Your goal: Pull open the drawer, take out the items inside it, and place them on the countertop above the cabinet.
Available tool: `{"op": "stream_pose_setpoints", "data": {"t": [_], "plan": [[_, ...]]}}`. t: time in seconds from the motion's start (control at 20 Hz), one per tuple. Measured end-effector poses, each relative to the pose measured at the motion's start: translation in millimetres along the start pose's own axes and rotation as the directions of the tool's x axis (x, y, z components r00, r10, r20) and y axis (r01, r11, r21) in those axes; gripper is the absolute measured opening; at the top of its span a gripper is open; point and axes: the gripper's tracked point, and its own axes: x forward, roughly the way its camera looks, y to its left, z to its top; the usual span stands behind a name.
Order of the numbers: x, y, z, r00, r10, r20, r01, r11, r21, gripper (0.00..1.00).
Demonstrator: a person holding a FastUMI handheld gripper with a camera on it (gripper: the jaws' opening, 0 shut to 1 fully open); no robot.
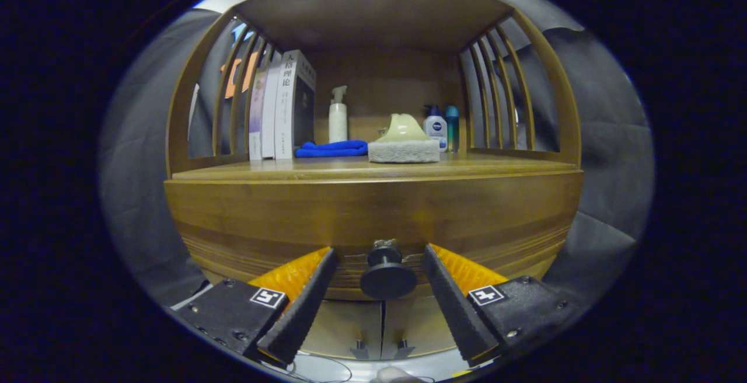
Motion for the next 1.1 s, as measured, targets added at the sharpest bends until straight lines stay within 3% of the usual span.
{"op": "stream_pose_setpoints", "data": {"t": [0.35, 0.5, 0.8, 1.1], "plan": [[-5, 0, 0, 0.999, 0.011, -0.030, -0.010, 1.000, 0.011, 0.99], [-21, -3, 20, 1.000, 0.003, 0.012, -0.003, 1.000, 0.011, 0.99], [-153, -39, 46, 0.999, 0.031, 0.032, -0.031, 0.999, 0.016, 0.99], [-269, -84, 58, 0.998, -0.004, 0.055, 0.004, 1.000, 0.006, 0.99]]}}
